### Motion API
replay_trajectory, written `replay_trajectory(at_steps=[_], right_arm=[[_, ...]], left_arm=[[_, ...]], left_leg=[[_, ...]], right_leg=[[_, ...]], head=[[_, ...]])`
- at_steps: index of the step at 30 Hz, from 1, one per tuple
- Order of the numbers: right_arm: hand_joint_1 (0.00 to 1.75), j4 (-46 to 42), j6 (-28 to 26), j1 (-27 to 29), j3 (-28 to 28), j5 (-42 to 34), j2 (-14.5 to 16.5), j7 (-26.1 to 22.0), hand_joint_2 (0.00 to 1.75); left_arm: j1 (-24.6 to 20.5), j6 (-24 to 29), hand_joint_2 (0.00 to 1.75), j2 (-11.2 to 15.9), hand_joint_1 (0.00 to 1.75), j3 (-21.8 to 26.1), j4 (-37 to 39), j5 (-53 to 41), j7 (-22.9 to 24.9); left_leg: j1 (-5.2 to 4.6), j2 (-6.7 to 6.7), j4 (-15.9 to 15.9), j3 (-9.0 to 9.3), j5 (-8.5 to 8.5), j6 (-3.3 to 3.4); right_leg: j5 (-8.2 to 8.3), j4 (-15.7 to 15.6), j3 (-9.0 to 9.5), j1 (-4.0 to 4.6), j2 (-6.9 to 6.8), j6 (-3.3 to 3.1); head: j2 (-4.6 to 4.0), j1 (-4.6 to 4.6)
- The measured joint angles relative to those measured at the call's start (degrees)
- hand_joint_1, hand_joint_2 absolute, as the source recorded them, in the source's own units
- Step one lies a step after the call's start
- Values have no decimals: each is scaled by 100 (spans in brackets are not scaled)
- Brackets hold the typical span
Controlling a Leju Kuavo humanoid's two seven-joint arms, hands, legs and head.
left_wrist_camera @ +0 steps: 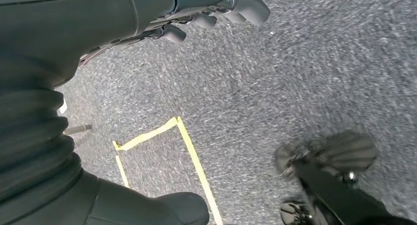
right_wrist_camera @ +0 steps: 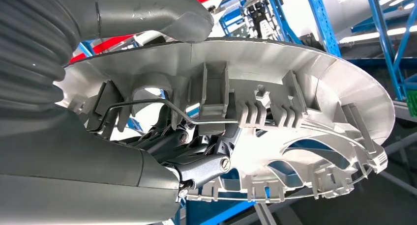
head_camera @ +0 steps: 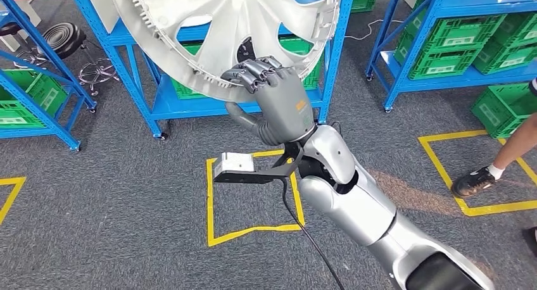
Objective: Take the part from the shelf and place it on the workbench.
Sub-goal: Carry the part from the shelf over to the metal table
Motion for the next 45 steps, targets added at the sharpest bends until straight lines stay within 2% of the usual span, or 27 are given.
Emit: replay_trajectory(at_steps=[1, 2, 5, 7, 9, 11, 12, 14, 16, 17, 18, 20, 22, 24, 25, 27, 29, 30, 31, 32, 34, 36, 38, 40, 42, 44, 45], right_arm=[[175, 7, 16, 1, 7, 6, -2, -1, 175], [175, 14, 38, 1, 13, 13, -4, -1, 175], [175, 25, 90, -3, 16, 31, -16, 3, 175], [175, 27, 102, -5, 18, 41, -24, 3, 175], [175, 28, 111, -5, 19, 71, -29, -1, 175], [175, 28, 119, -10, 19, 104, -33, -1, 175], [175, 28, 127, -12, 19, 121, -39, 1, 175], [175, 31, 146, -7, 22, 145, -66, 4, 175], [175, 47, 162, 8, 26, 159, -93, 3, 175], [175, 59, 166, 12, 27, 162, -102, 3, 175], [175, 68, 167, 11, 28, 165, -109, 2, 175], [175, 78, 168, -5, 28, 174, -119, 1, 175], [175, 80, 167, -25, 28, 189, -125, -5, 175], [175, 82, 167, -36, 29, 201, -126, -11, 175], [175, 83, 168, -43, 29, 205, -123, -10, 175], [175, 85, 169, -63, 30, 208, -115, -3, 175], [175, 91, 169, -71, 30, 210, -113, 4, 175], [175, 96, 170, -71, 31, 210, -114, 7, 175], [175, 102, 172, -69, 31, 211, -114, 4, 175], [175, 107, 173, -68, 32, 210, -114, 0, 175], [175, 115, 174, -68, 35, 210, -114, -7, 175], [175, 119, 174, -72, 36, 210, -114, -6, 175], [175, 122, 175, -76, 36, 210, -107, -4, 175], [175, 126, 176, -84, 37, 210, -88, -5, 175], [175, 128, 178, -94, 37, 210, -72, -7, 175], [175, 139, 179, -96, 38, 210, -72, -9, 175], [175, 148, 180, -95, 43, 211, -74, -9, 175]], left_arm=[[6, 1, 175, 2, 0, 0, 0, -5, -4], [10, 1, 175, 4, 0, 0, 0, -13, -9], [-14, 2, 175, 8, 0, 0, -2, -36, -12], [-42, 3, 175, 7, 0, 0, -4, -42, -2], [-48, 6, 175, 4, 0, 0, -4, -43, 11], [-44, 10, 175, -6, 0, 0, -3, -42, 19], [-44, 15, 175, -11, 0, 0, -2, -42, 20], [-47, 23, 175, -16, 0, 0, -2, -43, 16], [-42, 26, 175, -18, 0, 0, -1, -43, 12], [-38, 26, 175, -19, 0, 0, 0, -43, 10], [-37, 26, 175, -21, 0, 0, 1, -42, 9], [-43, 26, 175, -28, 0, 0, 1, -42, 3], [-54, 26, 175, -30, 0, 0, -1, -43, -1], [-47, 25, 175, -26, 0, 0, -1, -47, 3], [-38, 24, 175, -21, 0, 0, 1, -49, 8], [-35, 13, 175, -22, 0, 0, 5, -52, 21], [-52, 1, 175, -30, 0, 0, 8, -53, 27], [-57, -2, 175, -31, 0, 0, 9, -54, 27], [-57, -2, 175, -30, 0, 0, 9, -54, 27], [-55, -2, 175, -28, 0, 0, 9, -54, 27], [-54, -2, 175, -23, 0, 0, 7, -54, 27], [-67, -1, 175, -20, 0, 0, 4, -54, 27], [-70, 2, 175, -19, 0, 0, 3, -54, 32], [-59, 9, 175, -20, 0, 0, 5, -54, 49], [-65, 16, 175, -25, 0, 0, 6, -54, 64], [-87, 22, 175, -27, 0, 0, 5, -58, 68], [-93, 24, 175, -26, 0, 0, 4, -62, 68]], left_leg=[[1, 1, 155, 10, -27, -12], [1, 7, 91, 129, 36, -17], [-24, 157, -945, 868, 265, 26], [-69, 225, -1302, 1064, 270, 114], [-78, 150, -1326, 1029, 302, 202], [-50, 71, -1363, 1006, 339, 276], [-35, 34, -1377, 994, 364, 311], [-29, -51, -1374, 947, 400, 343], [-29, -156, -1355, 898, 428, 337], [-28, -213, -1343, 877, 439, 327], [-27, -272, -1330, 862, 450, 314], [-34, -391, -1304, 829, 475, 273], [-38, -489, -1294, 776, 515, 201], [-20, -579, -1322, 731, 569, 114], [-11, -570, -1320, 710, 576, 80], [-16, -386, -1102, 592, 418, 33], [-21, -142, -440, 317, 30, 2], [-18, -92, -69, 175, -140, -14], [-16, -69, 180, 93, -226, -24], [-16, -55, 228, 111, -208, -26], [-22, 49, -310, 464, 68, -8], [-64, 308, -1028, 867, 273, 50], [-102, 400, -1280, 970, 295, 121], [-93, 259, -1293, 940, 332, 193], [-65, 133, -1318, 927, 376, 266], [-45, 1, -1327, 907, 406, 313], [-44, -71, -1324, 894, 414, 323]], right_leg=[[25, 18, -47, 1, -11, 2], [42, 40, -92, -1, -29, 8], [63, 116, -188, 6, -114, 51], [73, 147, -218, 29, -185, 108], [78, 161, -234, 39, -251, 170], [-31, 295, -295, 24, -185, 243], [-176, 508, -388, 11, -113, 278], [-561, 1237, -713, -14, 0, 327], [-733, 1789, -962, -25, 16, 343], [-657, 1771, -944, -30, 21, 341], [-492, 1534, -816, -37, 40, 331], [-151, 751, -409, -53, 198, 292], [-34, 286, -197, -56, 338, 253], [-21, 233, -206, -41, 295, 202], [4, 215, -209, -41, 238, 163], [56, 174, -212, -54, 121, 82], [77, 165, -230, -46, -5, 41], [79, 168, -242, -39, -72, 33], [81, 171, -252, -34, -136, 30], [81, 176, -259, -32, -197, 28], [73, 193, -259, -30, -318, 41], [49, 226, -264, 3, -432, 82], [36, 244, -273, 43, -534, 131], [23, 246, -270, 46, -605, 184], [-132, 443, -340, 18, -401, 251], [-480, 1066, -609, -11, -81, 298], [-648, 1451, -788, -16, -5, 309]], head=[[0, -1], [-1, -2], [-1, -3], [0, 5], [0, 10], [-1, 15], [-1, 16], [-1, 18], [-1, 17], [-1, 16], [-1, 17], [0, 16], [-1, 14], [-1, 12], [0, 12], [-1, -17], [-1, -45], [-1, -47], [-1, -47], [-1, -48], [-1, -49], [-1, -52], [-1, -51], [-1, -48], [-1, -46], [-1, -37], [-1, -33]])
